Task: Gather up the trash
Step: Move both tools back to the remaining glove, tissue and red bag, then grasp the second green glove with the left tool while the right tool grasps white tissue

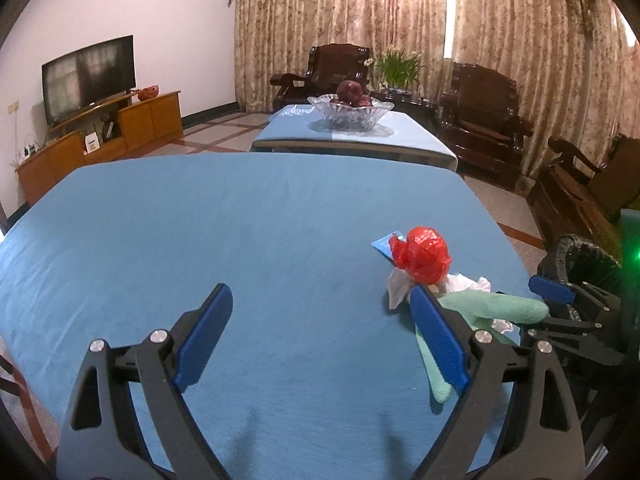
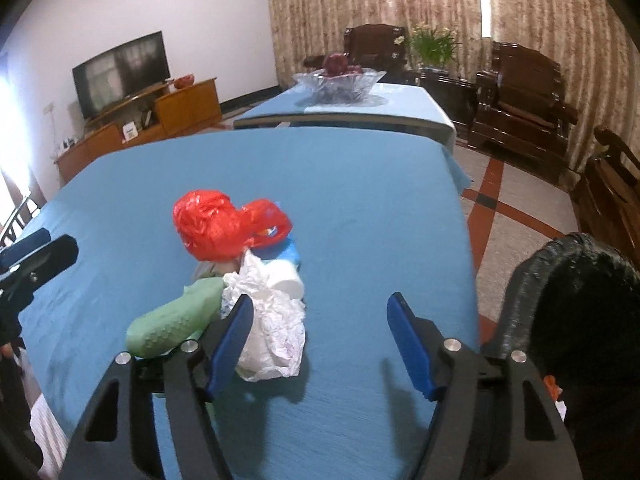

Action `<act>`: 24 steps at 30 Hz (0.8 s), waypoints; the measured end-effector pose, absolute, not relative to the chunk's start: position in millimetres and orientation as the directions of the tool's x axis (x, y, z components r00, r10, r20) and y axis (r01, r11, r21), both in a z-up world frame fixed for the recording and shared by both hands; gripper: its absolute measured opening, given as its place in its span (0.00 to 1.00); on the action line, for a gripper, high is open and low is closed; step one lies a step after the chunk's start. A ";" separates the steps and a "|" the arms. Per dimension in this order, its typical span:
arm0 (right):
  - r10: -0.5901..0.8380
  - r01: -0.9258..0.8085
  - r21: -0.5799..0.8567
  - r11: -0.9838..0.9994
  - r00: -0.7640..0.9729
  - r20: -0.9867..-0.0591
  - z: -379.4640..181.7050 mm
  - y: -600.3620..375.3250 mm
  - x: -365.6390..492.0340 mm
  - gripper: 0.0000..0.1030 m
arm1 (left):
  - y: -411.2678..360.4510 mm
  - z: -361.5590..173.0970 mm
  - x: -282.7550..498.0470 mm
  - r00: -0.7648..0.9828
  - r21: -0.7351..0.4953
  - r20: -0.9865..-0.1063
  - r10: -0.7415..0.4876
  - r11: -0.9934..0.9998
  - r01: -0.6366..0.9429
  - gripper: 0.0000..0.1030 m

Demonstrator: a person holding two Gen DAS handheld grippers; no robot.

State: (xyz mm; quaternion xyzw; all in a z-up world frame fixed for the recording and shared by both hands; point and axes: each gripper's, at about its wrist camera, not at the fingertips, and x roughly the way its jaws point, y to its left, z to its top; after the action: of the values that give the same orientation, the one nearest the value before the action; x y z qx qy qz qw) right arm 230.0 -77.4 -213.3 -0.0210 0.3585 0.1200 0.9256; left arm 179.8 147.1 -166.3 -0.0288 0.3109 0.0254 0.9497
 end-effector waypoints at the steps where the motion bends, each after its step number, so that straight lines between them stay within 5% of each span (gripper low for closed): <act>1: 0.208 -0.243 0.042 0.969 0.711 -0.671 -215.2 -75.4 230.5 0.65 | 147.0 -167.9 180.6 0.803 -0.040 -0.595 0.031 0.997 -0.068 0.85; 8: 0.254 -0.290 0.072 0.954 0.661 -0.706 -229.1 -65.2 237.0 0.60 | 149.6 -172.9 183.9 0.794 -0.043 -0.607 0.032 0.996 -0.073 0.85; 15: 0.361 -0.370 0.158 0.916 0.582 -0.729 -236.1 -58.0 237.4 0.20 | 144.2 -175.5 188.1 0.788 -0.047 -0.615 0.021 0.997 -0.064 0.85; 24: 0.327 -0.328 0.137 0.935 0.644 -0.691 -216.1 -70.6 229.0 0.07 | 117.3 -179.8 188.8 0.784 -0.068 -0.619 -0.033 0.998 -0.012 0.83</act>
State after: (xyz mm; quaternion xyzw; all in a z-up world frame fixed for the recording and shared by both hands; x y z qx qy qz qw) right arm 229.0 -70.6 -216.1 -0.0006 0.3811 0.1807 0.9067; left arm 188.8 117.3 -179.8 -0.0341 0.3283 -0.0056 0.9439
